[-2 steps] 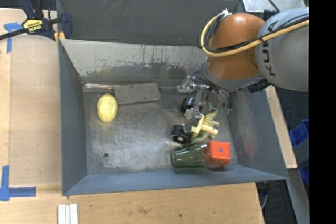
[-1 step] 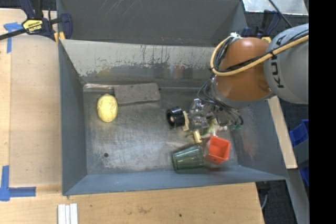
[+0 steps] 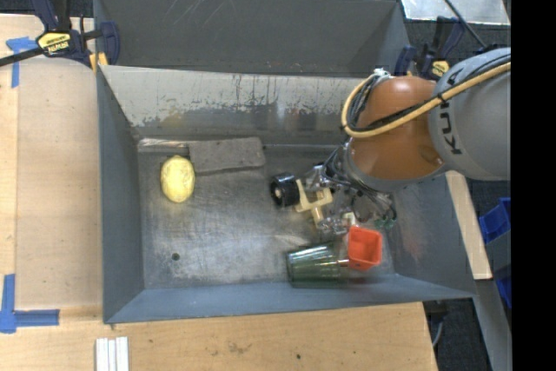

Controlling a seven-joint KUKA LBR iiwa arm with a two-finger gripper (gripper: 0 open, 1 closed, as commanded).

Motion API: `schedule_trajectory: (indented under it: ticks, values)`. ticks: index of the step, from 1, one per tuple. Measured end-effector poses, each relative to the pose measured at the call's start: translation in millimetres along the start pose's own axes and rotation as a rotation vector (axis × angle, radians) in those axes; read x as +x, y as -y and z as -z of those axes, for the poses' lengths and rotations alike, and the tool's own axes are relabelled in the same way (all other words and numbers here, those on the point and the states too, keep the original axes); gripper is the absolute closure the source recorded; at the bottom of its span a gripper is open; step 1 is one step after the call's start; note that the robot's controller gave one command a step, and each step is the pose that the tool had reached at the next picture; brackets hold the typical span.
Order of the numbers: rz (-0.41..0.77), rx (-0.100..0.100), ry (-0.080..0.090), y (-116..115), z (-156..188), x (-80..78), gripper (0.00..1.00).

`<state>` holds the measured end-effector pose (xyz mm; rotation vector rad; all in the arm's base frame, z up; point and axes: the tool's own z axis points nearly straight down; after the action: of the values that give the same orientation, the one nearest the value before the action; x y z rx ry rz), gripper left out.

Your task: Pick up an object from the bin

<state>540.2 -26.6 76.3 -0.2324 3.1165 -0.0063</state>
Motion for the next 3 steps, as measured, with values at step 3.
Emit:
schedule_trajectory:
  ticks: [3]
  values:
    - [0.086,-0.008,-0.007,-43.3,23.6,-55.3,0.00]
